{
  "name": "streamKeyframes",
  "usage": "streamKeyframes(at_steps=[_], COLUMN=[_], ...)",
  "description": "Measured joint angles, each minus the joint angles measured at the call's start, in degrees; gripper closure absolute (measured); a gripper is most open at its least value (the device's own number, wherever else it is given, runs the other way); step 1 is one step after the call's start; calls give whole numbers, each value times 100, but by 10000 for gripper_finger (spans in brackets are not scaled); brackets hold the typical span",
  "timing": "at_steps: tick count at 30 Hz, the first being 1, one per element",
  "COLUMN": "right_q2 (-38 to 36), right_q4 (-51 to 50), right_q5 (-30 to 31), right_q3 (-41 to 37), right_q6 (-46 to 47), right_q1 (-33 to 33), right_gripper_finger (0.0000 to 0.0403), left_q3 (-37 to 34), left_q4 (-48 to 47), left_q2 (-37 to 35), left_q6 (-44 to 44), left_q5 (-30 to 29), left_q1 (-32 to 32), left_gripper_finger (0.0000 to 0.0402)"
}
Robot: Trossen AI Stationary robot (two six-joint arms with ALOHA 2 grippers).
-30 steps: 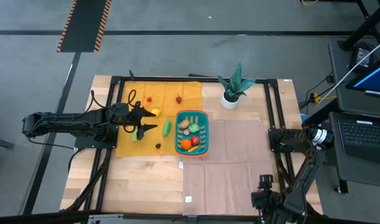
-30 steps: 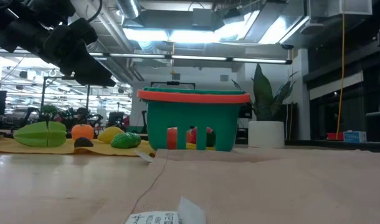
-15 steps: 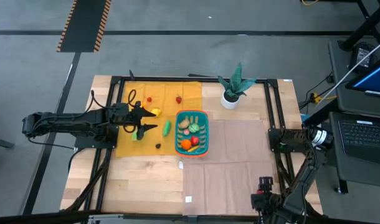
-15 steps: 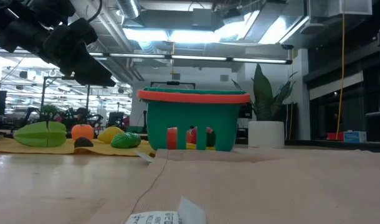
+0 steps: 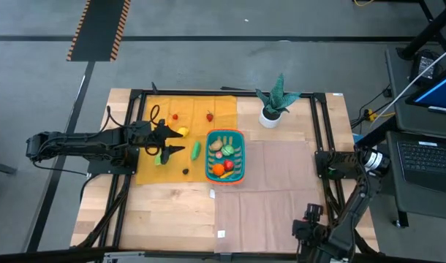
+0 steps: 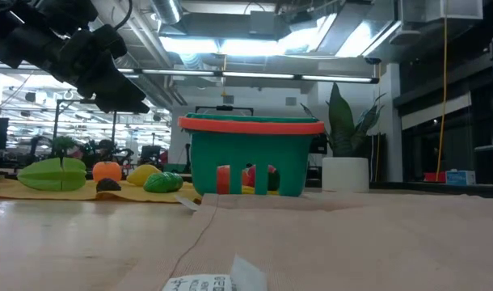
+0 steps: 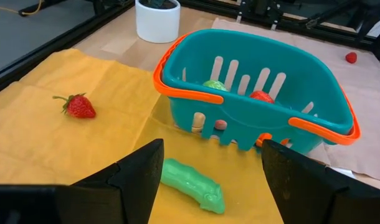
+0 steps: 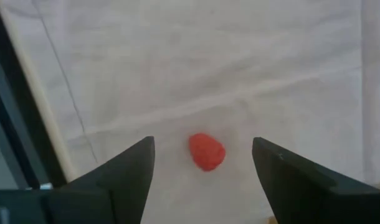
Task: Pick and placing Produce into tupperware
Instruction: Put the bottom raspberry into the basket
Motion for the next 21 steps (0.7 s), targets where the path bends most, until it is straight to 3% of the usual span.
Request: streamKeyframes(at_steps=[4, 11, 21], right_q2=[90, 191, 189], right_q4=[7, 232, 171], right_q5=[-28, -591, -604], right_q3=[-5, -438, -463], right_q6=[-140, -179, -305], right_q1=[9, 4, 4], right_gripper_finger=[134, 134, 134], left_q3=[0, 0, 0], left_q4=[0, -2, -1], left_q2=[-1, 0, 0], left_q6=[1, -5, -12], left_q5=[5, 9, 11], left_q1=[-1, 0, -1], left_gripper_finger=[140, 140, 140])
